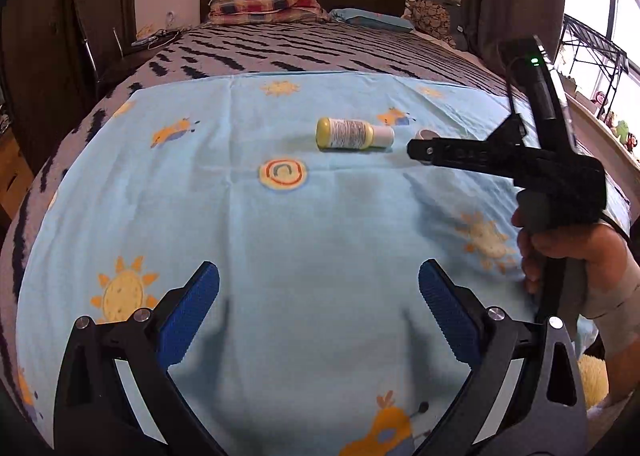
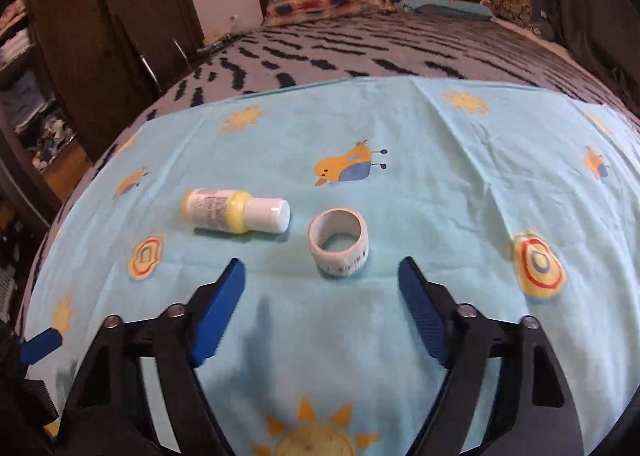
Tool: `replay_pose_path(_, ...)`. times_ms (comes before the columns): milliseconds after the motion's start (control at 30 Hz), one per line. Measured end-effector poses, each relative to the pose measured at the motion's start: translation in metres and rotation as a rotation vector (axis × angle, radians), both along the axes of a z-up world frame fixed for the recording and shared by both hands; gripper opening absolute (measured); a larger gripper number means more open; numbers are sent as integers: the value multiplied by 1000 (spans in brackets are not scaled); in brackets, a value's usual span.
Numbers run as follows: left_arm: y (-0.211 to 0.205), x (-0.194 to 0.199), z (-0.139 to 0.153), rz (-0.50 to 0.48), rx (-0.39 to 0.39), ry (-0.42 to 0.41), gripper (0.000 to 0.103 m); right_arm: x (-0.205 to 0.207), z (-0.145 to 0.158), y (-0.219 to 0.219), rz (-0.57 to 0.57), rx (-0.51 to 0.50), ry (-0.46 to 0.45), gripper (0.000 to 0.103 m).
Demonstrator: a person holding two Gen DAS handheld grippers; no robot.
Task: Collect trash
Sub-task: 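Grasp the yellow bottle with the left gripper while the right grasps the white tape roll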
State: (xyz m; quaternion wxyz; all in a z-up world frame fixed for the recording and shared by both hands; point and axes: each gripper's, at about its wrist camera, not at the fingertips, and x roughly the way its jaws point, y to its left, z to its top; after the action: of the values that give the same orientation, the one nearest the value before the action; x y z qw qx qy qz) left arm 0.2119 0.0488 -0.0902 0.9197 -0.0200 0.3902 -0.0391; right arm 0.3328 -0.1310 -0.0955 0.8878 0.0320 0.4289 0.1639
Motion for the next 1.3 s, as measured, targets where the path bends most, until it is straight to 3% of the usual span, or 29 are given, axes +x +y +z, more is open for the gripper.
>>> replay_pose_path(67,-2,7,2,-4,6,-1,95,7,-4,2,-2,-11,15,63)
replay_pose_path(167,-4,21,3,-6,11,2,95,14,-8,2,-1,-15,27,45)
replay_pose_path(200,-5,27,3,-5,12,4,95,15,-7,0,-4,-7,25,35)
replay_pose_path(400,-13,66,1,-8,21,-3,95,9,9,-30,-40,24,-43,35)
replay_pose_path(633,-35,113,-8,-27,60,-19,95,-6,20,-57,-7,10,-87,35)
replay_pose_path(933,-57,160,-14,-43,58,7,95,-13,22,-79,9,59,-104,35)
replay_pose_path(1133,-63,184,-28,-24,76,72,95,-13,24,-82,22,47,-114,35)
replay_pose_path(1233,-60,186,-30,-17,65,79,81,-16,23,-82,27,48,-113,35)
replay_pose_path(1300,-58,185,-30,-27,50,81,79,-19,24,-81,27,42,-117,35)
